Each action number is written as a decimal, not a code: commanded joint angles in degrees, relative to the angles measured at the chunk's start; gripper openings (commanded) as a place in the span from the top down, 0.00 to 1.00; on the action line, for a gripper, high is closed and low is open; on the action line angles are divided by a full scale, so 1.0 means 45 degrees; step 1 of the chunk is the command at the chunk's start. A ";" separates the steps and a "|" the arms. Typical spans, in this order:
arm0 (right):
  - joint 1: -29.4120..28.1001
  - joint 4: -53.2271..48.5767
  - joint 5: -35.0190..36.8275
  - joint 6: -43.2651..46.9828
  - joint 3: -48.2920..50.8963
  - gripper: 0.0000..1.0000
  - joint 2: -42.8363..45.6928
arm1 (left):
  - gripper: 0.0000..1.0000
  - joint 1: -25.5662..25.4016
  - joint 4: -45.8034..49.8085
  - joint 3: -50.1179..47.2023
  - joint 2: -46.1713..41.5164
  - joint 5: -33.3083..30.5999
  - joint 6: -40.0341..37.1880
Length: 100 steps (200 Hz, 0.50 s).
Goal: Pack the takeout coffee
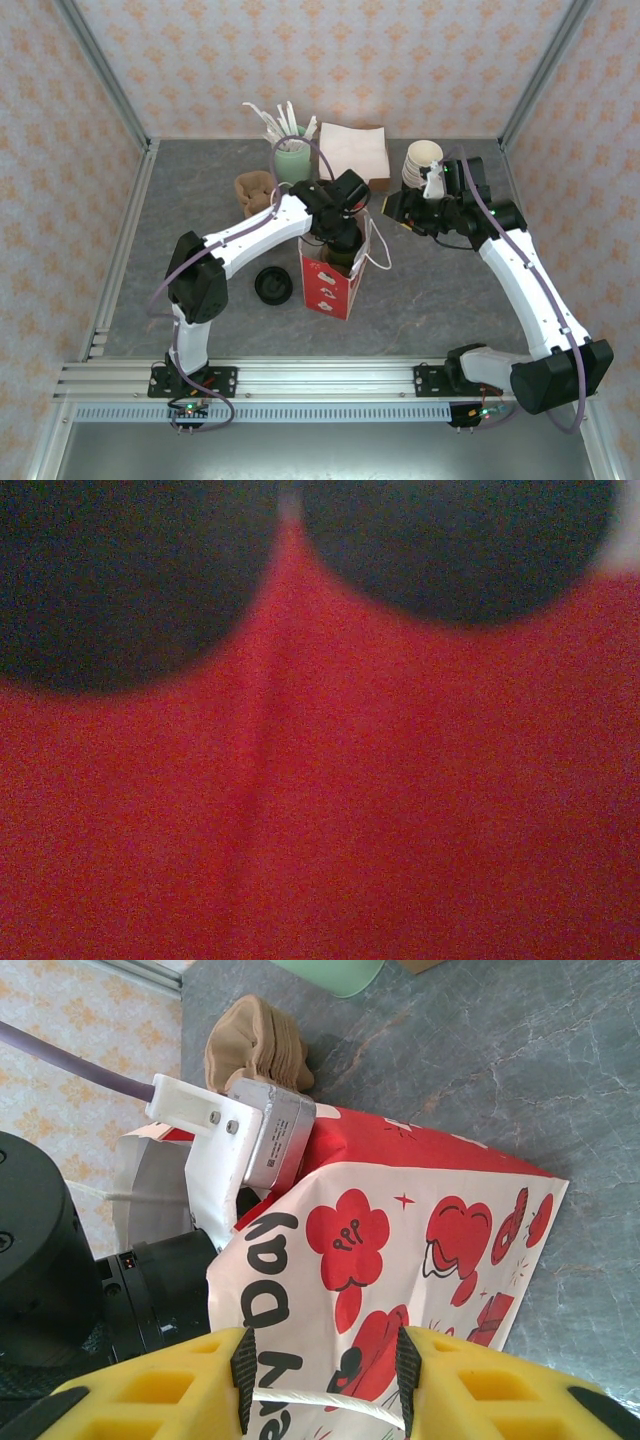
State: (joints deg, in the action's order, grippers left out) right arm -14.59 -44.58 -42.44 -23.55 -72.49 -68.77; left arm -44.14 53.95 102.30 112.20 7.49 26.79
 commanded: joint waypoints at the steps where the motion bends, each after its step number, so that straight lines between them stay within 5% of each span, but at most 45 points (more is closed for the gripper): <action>1: -0.0019 -0.0052 0.0034 -0.0057 0.0131 0.57 0.0136 | 0.71 -0.0092 0.0980 -0.0744 0.0017 -0.0095 0.0324; 100: -0.0019 0.0061 -0.0004 -0.0123 0.0269 0.57 0.0146 | 0.71 -0.0168 0.1163 -0.0878 -0.0015 -0.0189 0.0317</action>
State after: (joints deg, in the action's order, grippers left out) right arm -14.59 -44.58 -42.44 -23.77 -71.55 -68.77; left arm -44.25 53.10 99.55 110.26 7.07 27.57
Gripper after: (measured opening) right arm 0.431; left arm 0.286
